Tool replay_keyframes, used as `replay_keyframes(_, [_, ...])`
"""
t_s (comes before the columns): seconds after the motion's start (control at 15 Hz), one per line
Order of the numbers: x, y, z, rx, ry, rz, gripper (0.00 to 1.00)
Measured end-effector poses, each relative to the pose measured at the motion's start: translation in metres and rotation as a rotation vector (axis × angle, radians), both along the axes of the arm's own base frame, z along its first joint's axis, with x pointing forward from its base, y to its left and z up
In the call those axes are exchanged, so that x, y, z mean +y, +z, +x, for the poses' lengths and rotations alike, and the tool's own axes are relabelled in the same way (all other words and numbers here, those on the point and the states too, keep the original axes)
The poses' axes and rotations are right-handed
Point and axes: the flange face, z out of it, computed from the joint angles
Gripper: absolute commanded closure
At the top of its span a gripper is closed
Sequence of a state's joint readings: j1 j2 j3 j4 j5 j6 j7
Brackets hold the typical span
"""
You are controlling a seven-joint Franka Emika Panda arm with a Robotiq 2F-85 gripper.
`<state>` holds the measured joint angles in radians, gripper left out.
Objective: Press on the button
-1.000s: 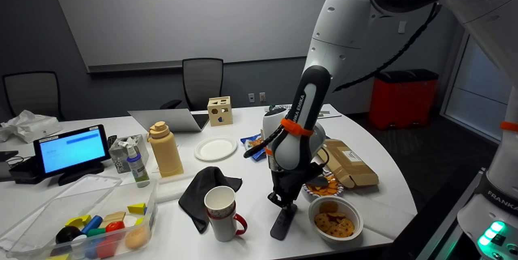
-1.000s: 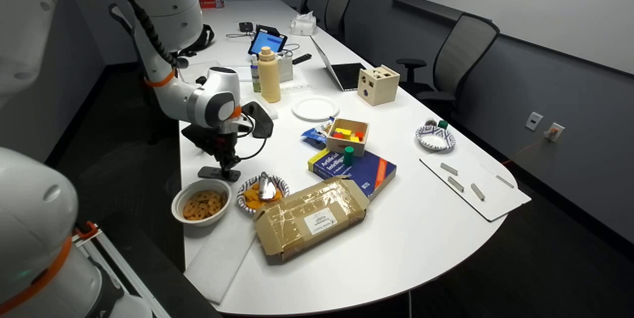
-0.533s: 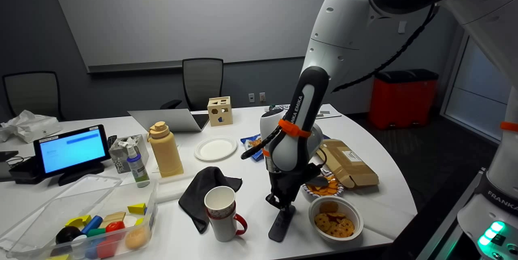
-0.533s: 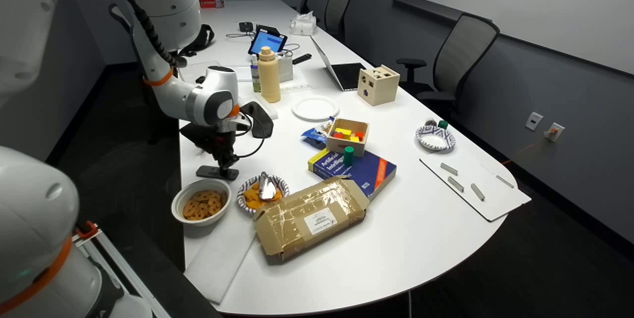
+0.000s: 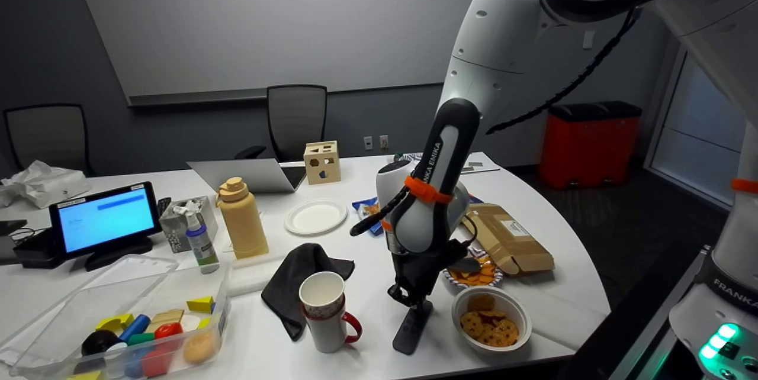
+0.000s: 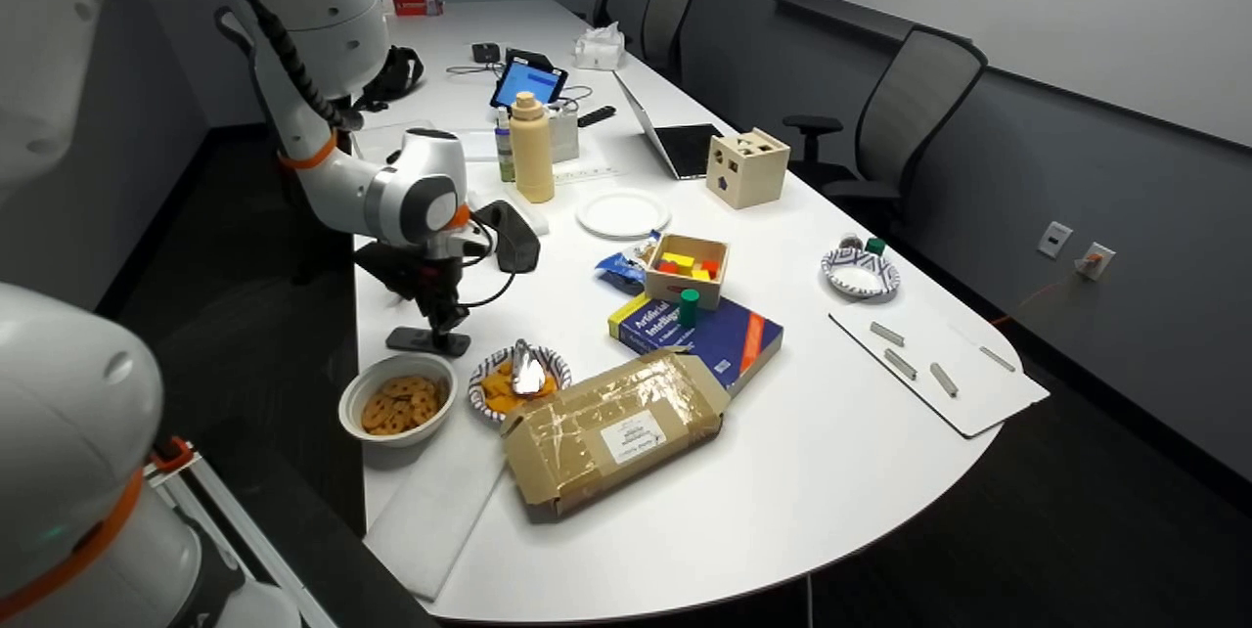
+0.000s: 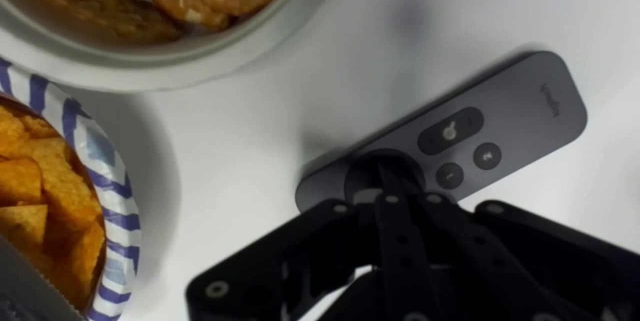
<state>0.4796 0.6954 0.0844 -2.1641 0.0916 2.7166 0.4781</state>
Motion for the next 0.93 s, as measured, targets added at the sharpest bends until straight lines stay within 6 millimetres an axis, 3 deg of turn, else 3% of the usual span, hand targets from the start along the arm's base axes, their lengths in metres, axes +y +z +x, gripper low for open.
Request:
replay_keyframes(0.33, [0.001, 0.005, 0.002, -0.022, -0.033, -0.050, 1.00])
replay_keyframes(0.53, [0.002, 0.021, 0.009, -0.055, -0.042, -0.048, 1.00])
replay_keyframes(0.6, [0.002, 0.030, 0.012, -0.067, -0.046, -0.042, 0.74])
replay_keyframes(0.73, [0.001, 0.049, 0.018, -0.084, -0.056, -0.032, 0.68])
replay_keyframes(0.93, [-0.005, 0.077, 0.026, -0.075, -0.071, -0.032, 0.44])
